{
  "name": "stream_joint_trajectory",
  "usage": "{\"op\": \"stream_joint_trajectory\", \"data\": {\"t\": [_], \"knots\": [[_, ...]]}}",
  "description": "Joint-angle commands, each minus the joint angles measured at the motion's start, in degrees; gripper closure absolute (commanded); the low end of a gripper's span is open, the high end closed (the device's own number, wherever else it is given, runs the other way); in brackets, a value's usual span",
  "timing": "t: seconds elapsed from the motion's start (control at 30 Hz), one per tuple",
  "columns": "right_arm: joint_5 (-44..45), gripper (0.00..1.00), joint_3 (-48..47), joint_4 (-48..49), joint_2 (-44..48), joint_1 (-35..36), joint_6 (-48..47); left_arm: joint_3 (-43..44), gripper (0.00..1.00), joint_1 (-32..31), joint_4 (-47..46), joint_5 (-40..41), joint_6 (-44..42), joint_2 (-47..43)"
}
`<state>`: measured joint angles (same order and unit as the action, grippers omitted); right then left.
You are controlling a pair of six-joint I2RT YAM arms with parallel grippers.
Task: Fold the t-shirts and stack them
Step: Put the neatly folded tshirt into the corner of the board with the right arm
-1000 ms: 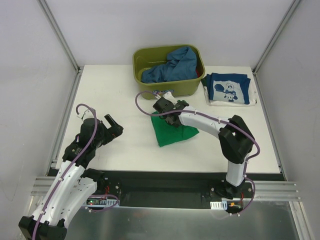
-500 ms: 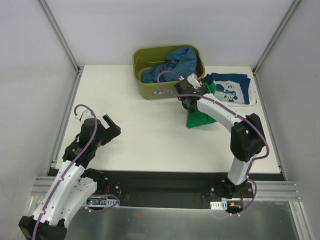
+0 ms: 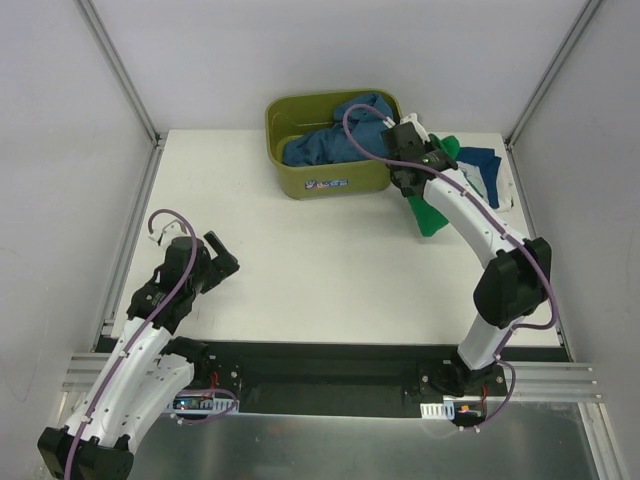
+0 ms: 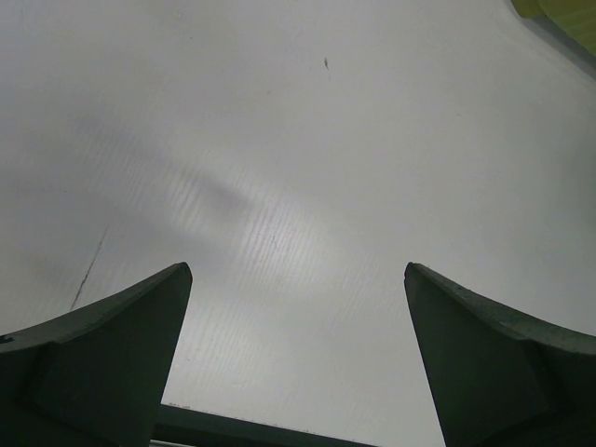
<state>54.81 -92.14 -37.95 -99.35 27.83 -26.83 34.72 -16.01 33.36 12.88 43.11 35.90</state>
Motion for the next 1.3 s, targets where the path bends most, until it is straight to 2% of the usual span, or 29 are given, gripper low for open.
{"op": "stream_joint_trajectory", "data": {"t": [0.0, 0.27, 0.73, 0.9, 1.03, 1.27], "knots": [[0.12, 0.99, -6.99, 0.87, 2.5, -1.37, -6.39, 1.23, 0.01, 0.63, 0.74, 2.23, 1.01, 0.31], [2.49, 1.0, -20.25, -2.64, -3.46, -3.66, -7.8, 1.4, 0.01, 0.63, 1.0, 2.93, 1.1, 0.66], [-2.24, 0.99, -39.16, -6.43, -19.37, -7.7, -8.06, 1.67, 0.01, 0.63, 1.09, 3.29, 1.27, 1.37], [-6.37, 0.99, -39.79, -6.52, -22.55, -11.22, -5.43, 1.93, 0.01, 0.63, 1.09, 3.73, 1.27, 2.15], [-13.04, 0.99, -39.96, -6.17, -25.62, -15.34, -3.06, 2.28, 0.0, 0.63, 1.0, 3.73, 0.92, 2.86], [-16.65, 0.99, -41.54, -5.73, -31.69, -21.33, -2.18, 2.37, 0.01, 0.63, 1.09, 3.64, 0.92, 3.3]]}}
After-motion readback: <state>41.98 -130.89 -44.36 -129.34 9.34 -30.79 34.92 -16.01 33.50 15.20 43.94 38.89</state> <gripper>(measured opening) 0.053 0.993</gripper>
